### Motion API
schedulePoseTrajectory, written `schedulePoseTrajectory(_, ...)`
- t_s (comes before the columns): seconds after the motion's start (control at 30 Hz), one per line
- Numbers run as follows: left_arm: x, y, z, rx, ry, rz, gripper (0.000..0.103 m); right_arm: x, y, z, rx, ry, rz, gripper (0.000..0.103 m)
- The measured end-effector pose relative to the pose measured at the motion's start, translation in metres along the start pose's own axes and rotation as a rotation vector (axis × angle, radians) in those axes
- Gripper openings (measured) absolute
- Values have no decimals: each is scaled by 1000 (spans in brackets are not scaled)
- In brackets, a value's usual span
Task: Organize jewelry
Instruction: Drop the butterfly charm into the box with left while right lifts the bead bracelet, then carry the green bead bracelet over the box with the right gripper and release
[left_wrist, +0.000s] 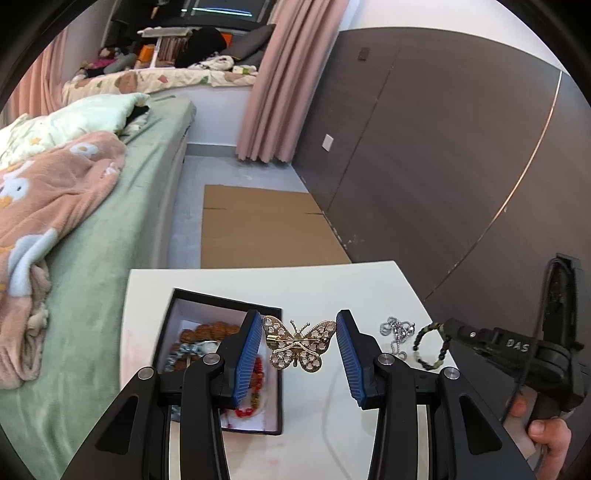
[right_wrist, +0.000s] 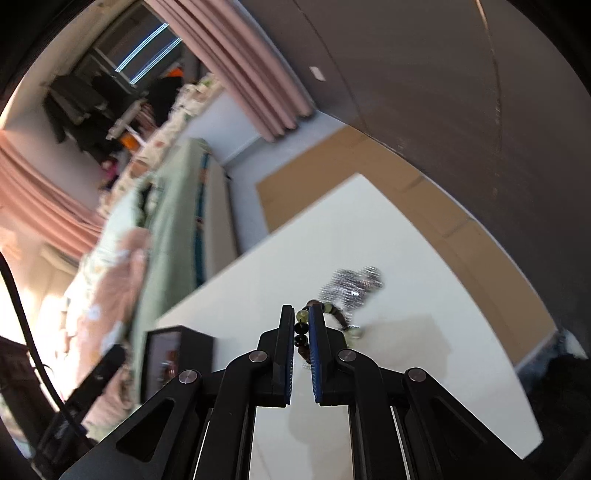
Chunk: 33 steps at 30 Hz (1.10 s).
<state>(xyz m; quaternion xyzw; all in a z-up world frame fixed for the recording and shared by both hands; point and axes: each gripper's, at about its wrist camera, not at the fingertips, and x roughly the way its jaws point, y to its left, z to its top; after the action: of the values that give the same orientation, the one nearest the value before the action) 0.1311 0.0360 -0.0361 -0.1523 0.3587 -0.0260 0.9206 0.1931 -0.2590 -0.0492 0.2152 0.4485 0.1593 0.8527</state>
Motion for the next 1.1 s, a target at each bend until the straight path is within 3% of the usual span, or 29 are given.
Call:
schedulePoseTrajectory(0.23,-11,25,9,-34,-8,23,43,-5,33,1,-18,-58,161,9)
schedulePoseTrajectory(0.4,-12,41,13,-80,7,21,45,-5,51,-4,-34,-77,216,9)
schedulePoseTrajectory(0.43,-11,44,13,-95,17,13,47,-3,53,-5,-33,-74,221,9)
schedulePoseTrajectory(0.5,-8,49,13,-118,39,12,67,1,58,-8,-29,-65,233,9)
schedulePoseTrajectory(0.6,-9,54,14,-137,30,-14,78,9,66,-12,-22,-49,255,9)
schedulePoseTrajectory(0.87,-14,64,15,-179,10,-19,79,32,95,-25,-33,-11,351,9)
schedulePoseTrajectory(0.97,-15,70,16,-192,7,14,79,42,106,-33,-34,9,379,9)
schedulePoseTrajectory(1.1,-18,80,17,-222,-7,31,79,53,126,-42,-40,42,470,10)
